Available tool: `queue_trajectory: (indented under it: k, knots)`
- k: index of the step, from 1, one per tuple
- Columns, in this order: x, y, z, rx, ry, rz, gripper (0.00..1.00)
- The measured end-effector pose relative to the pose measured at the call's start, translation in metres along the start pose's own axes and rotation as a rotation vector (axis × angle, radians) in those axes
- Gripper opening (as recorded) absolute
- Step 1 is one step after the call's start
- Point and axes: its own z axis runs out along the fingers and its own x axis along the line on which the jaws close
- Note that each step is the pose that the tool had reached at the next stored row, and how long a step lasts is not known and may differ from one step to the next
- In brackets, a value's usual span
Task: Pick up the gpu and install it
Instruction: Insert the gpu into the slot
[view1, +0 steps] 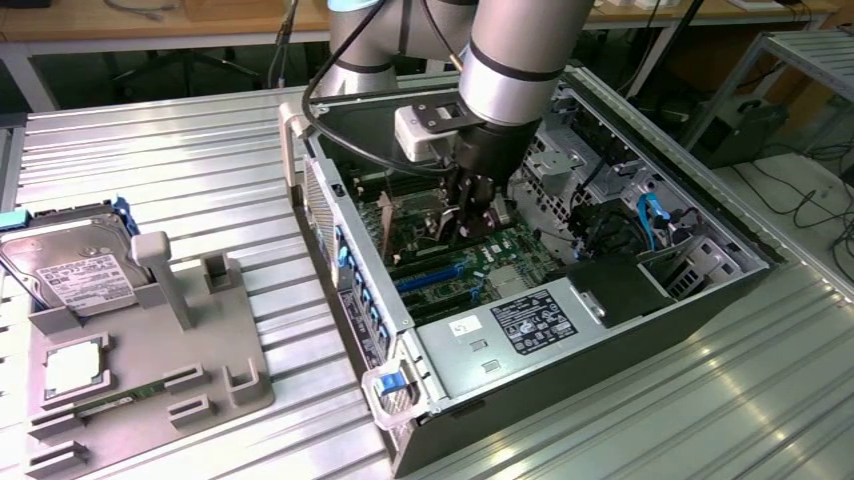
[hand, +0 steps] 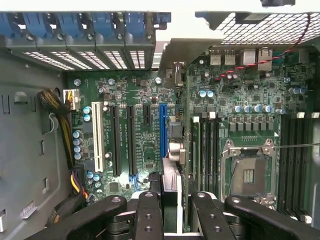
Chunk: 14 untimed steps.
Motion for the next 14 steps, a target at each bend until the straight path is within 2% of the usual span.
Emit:
queue_trajectory:
  k: [5, 14]
  knots:
    - [0.0003, 0.0020, 0.0029, -0.0034, 0.0007, 0.000, 0.28]
    - [0.0032, 0.0028, 0.0069, -0.0032, 0.0004, 0.000, 0.28]
